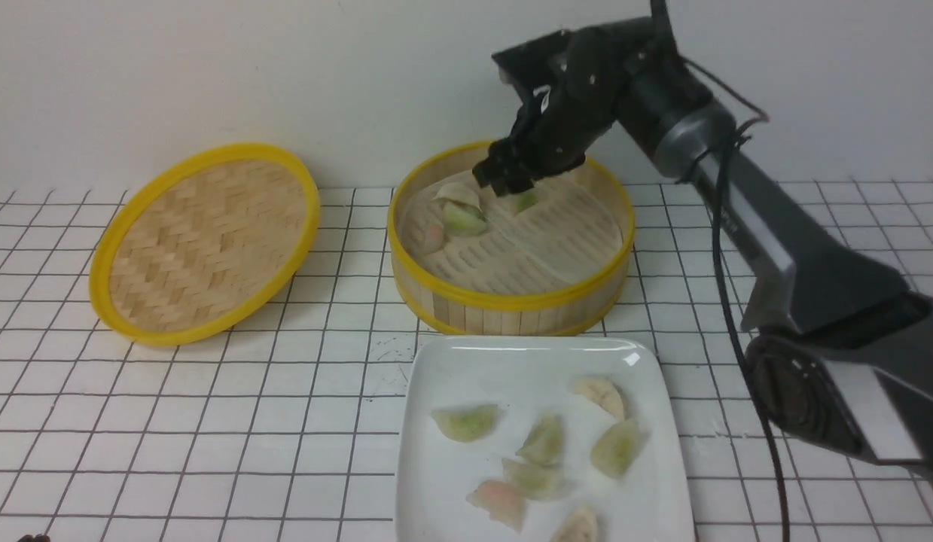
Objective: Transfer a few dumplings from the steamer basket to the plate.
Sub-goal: Use the right arm to grab a dumpling from inside the steamer, then use the right arm to put the dumpling into the plate
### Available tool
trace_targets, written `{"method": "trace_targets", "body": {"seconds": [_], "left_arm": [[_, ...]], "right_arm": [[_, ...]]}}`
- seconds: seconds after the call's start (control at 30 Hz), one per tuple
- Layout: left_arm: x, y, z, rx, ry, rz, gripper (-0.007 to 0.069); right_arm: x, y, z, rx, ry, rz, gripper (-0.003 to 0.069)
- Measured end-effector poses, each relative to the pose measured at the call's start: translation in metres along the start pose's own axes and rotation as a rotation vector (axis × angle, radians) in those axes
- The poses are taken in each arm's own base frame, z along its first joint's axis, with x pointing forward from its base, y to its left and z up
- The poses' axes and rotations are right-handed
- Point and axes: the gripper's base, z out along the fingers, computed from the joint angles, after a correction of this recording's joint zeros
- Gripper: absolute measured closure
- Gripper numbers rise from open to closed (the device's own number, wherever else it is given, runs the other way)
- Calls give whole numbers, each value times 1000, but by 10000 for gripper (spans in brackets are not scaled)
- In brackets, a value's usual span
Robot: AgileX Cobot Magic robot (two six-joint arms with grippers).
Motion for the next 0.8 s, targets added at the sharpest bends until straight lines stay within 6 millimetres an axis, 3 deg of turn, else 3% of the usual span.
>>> {"method": "trace_targets", "body": {"seconds": [0.1,0.2,0.23,0.27,0.33,0.37,0.4,0.5,0.63,0.73,0.8], "left_arm": [[0,0,0,0,0,0,631],[0,0,0,0,0,0,631],[0,0,0,0,0,0,631],[0,0,0,0,0,0,631],[0,0,0,0,0,0,631],[0,0,0,0,0,0,631],[0,0,0,0,0,0,631],[0,0,0,0,0,0,631],[0,0,0,0,0,0,631],[0,0,0,0,0,0,631],[0,0,0,0,0,0,631]], "right_arm": [[-10,0,-46,13,4,10,317],[1,3,-87,8,71,19,317],[13,7,-106,-14,113,34,317],[15,7,-109,-14,120,36,317],[47,18,-140,-84,206,92,317],[53,21,-144,-105,222,106,317],[82,29,-155,-151,291,147,317],[119,40,-147,-195,356,193,317],[155,59,-112,-212,423,189,317],[161,68,-96,-211,433,163,305],[162,69,-88,-195,439,156,258]]}}
